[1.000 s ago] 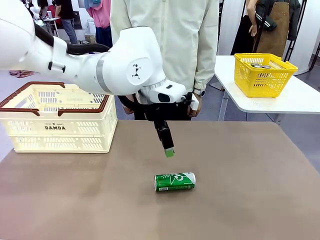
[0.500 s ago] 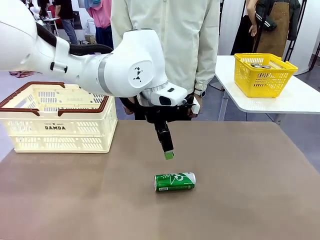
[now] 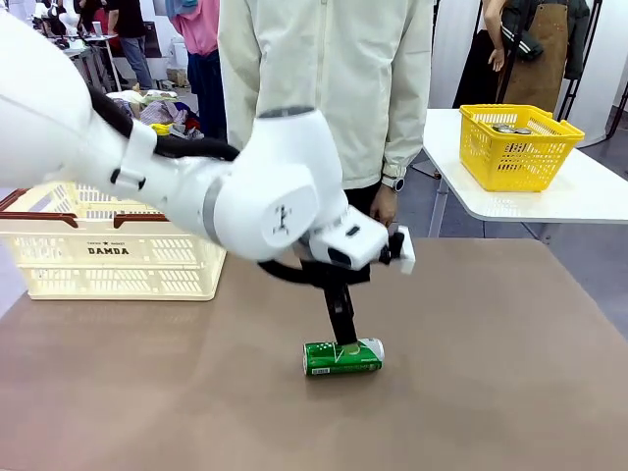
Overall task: Place the drinks into the Shopping basket.
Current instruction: Pick up one drink and place it into the Shopping basket.
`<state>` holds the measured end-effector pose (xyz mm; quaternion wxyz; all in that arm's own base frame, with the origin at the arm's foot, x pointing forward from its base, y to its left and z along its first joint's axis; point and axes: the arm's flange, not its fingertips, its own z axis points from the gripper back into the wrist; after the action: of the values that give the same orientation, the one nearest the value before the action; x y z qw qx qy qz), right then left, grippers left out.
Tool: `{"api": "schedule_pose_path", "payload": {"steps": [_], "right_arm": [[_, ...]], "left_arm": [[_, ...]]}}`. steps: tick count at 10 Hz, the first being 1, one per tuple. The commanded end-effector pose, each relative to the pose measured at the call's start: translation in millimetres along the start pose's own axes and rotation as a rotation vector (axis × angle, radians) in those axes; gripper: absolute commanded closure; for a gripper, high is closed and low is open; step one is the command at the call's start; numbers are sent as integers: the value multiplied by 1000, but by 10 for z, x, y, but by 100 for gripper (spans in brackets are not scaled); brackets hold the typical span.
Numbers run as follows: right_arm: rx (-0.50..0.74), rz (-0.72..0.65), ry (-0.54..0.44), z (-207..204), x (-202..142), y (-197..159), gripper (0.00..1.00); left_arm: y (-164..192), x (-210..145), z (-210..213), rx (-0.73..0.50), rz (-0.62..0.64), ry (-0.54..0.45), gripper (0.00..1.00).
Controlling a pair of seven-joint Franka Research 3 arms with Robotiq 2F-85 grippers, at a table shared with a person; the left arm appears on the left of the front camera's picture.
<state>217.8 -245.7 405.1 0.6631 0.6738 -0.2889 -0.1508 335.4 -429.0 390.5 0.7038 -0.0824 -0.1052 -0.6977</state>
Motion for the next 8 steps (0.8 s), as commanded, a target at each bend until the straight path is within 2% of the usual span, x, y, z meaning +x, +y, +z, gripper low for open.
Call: {"api": "schedule_pose_path", "payload": {"steps": [1,2,4,8], "right_arm": [[7,-1,-1,0,18,49,0],[7,-1,-1,0,18,49,0],[7,-1,-1,0,18,49,0],[7,-1,-1,0,18,49,0]], "left_arm": [[-52,-59,-231,40,-13,49,0],[-13,-40,-334,91,-8,81,0],[79,9,-556,25,-56,103,0],[345,-31,-840,-45,5,132,0]]}}
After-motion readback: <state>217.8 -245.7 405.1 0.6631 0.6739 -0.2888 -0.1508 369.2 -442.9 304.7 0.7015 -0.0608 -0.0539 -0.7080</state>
